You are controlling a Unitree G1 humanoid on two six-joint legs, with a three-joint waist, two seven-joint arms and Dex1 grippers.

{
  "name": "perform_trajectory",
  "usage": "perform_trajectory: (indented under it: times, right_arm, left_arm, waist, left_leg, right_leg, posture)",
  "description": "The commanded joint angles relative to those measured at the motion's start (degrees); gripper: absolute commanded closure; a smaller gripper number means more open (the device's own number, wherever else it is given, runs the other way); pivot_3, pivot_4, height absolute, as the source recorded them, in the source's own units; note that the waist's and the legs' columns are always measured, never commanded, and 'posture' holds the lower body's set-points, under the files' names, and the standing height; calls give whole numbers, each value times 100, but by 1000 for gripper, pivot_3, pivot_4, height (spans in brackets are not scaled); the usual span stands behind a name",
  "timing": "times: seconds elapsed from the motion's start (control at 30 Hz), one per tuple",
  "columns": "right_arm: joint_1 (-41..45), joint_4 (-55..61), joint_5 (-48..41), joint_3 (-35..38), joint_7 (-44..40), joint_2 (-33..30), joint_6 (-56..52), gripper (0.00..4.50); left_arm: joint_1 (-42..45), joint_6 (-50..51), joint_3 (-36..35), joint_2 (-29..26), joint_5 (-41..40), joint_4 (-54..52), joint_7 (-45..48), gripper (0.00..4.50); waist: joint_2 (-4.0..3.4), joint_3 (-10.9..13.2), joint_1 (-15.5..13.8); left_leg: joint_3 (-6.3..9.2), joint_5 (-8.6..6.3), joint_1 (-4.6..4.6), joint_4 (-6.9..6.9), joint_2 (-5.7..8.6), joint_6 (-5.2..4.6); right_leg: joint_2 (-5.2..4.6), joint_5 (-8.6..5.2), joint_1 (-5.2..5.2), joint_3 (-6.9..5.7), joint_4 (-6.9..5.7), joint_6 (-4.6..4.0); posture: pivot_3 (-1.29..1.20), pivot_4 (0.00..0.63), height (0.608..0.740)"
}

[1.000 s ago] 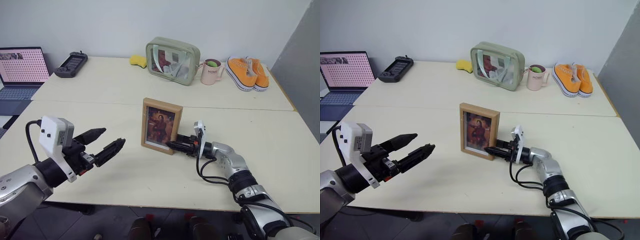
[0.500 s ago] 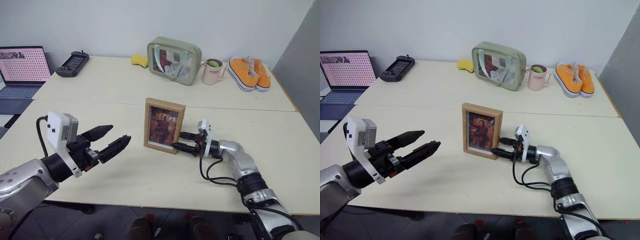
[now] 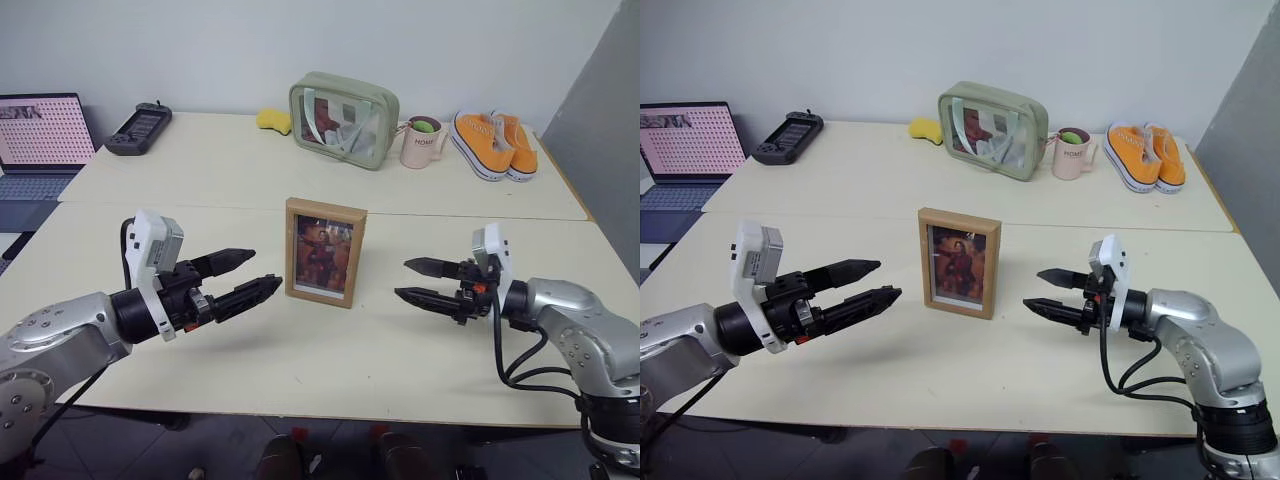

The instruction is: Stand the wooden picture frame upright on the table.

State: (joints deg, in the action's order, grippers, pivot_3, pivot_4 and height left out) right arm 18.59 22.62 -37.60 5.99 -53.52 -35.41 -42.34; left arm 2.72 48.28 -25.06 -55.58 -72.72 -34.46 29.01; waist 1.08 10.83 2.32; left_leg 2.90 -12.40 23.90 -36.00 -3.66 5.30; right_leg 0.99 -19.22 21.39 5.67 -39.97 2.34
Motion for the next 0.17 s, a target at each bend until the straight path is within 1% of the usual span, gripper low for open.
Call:
perform_trajectory:
  times: [0.03, 0.17]
  right_arm:
    - [89, 245, -247, 199, 164, -85, -88, 1249]
    - [94, 166, -279, 177, 248, -102, -41, 1249]
  left_arm:
    - [129, 5, -62, -122, 75, 65, 204, 360]
    - [153, -14, -66, -111, 170, 33, 250, 360]
  waist:
    - [0, 0, -1]
    - [1, 0, -3]
  left_leg:
    - [0, 0, 0, 0, 1, 0]
    - [-1, 0, 1, -1, 2, 0]
  right_leg:
    - [0, 0, -1, 0, 0, 0]
    - [-1, 0, 0, 1, 1, 1]
  posture:
    - [0, 150, 740]
    - [0, 150, 740]
